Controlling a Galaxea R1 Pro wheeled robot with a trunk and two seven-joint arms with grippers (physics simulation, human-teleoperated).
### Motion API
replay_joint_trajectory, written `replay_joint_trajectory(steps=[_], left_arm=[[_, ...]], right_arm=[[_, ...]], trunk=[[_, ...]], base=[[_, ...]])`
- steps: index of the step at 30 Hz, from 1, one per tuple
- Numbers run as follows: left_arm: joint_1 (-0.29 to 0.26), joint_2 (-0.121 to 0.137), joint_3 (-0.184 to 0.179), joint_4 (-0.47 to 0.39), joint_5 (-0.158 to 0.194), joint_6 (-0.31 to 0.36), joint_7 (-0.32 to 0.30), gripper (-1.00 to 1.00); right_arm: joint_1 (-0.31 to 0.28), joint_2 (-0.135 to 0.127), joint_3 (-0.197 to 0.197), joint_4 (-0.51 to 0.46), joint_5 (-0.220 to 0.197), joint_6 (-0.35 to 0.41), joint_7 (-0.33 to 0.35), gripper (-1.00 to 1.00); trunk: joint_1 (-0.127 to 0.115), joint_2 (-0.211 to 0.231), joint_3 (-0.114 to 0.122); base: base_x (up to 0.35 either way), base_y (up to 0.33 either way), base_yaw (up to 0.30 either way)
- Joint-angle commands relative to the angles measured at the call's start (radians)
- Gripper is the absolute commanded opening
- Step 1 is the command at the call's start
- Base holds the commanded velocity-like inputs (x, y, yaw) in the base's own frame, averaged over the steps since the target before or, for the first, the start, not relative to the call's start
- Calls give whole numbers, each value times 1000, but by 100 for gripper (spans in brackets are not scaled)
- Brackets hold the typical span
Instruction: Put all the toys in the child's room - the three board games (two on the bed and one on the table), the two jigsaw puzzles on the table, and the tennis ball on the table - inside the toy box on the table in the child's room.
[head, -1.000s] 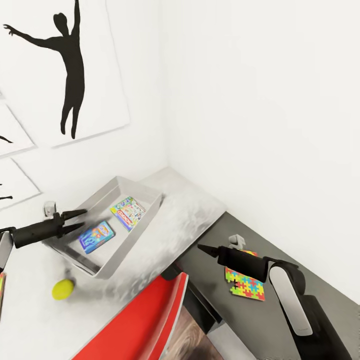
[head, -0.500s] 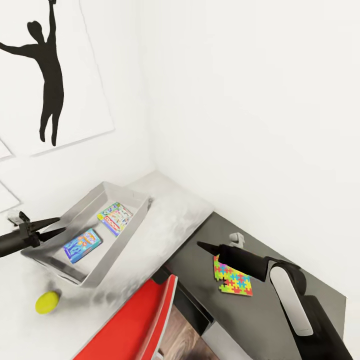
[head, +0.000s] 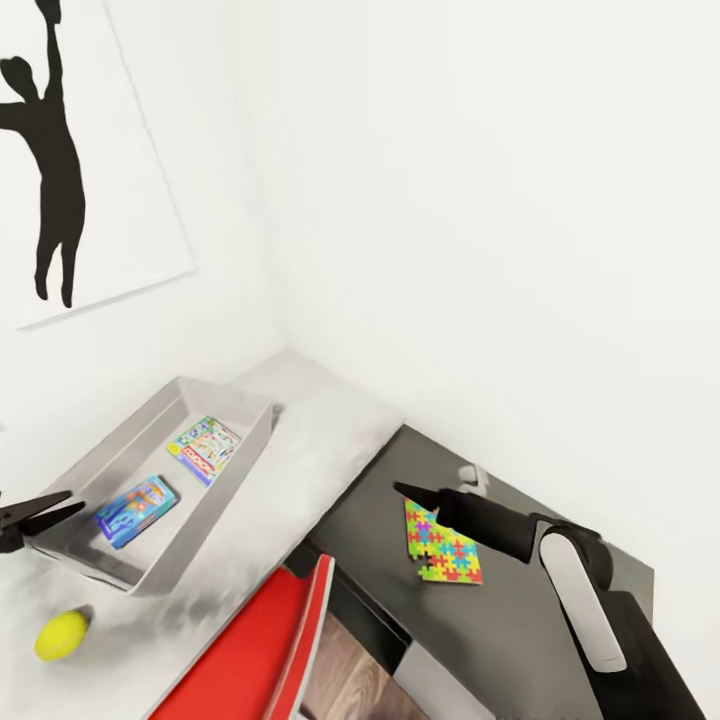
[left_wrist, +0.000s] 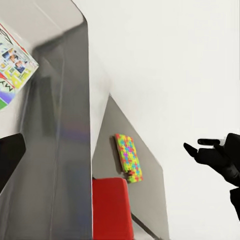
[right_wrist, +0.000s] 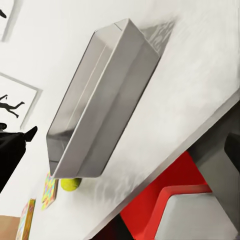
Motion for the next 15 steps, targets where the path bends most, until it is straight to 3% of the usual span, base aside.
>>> replay_joint_trajectory(steps=[1, 6, 15], left_arm=[[4, 2, 3, 0, 8, 8, -4, 100], [16, 6, 13, -3, 36, -1, -4, 100], [20, 7, 16, -5, 45, -4, -4, 100]], right_arm=[[-1, 0, 0, 0, 3, 2, 4, 100], [-4, 0, 1, 0, 2, -30, 4, 100], [-5, 8, 6, 0, 5, -63, 3, 100]], trunk=[[1, -2, 0], [1, -2, 3], [1, -2, 4]], base=[[-46, 120, -170], [-44, 141, -90], [-6, 23, -12]])
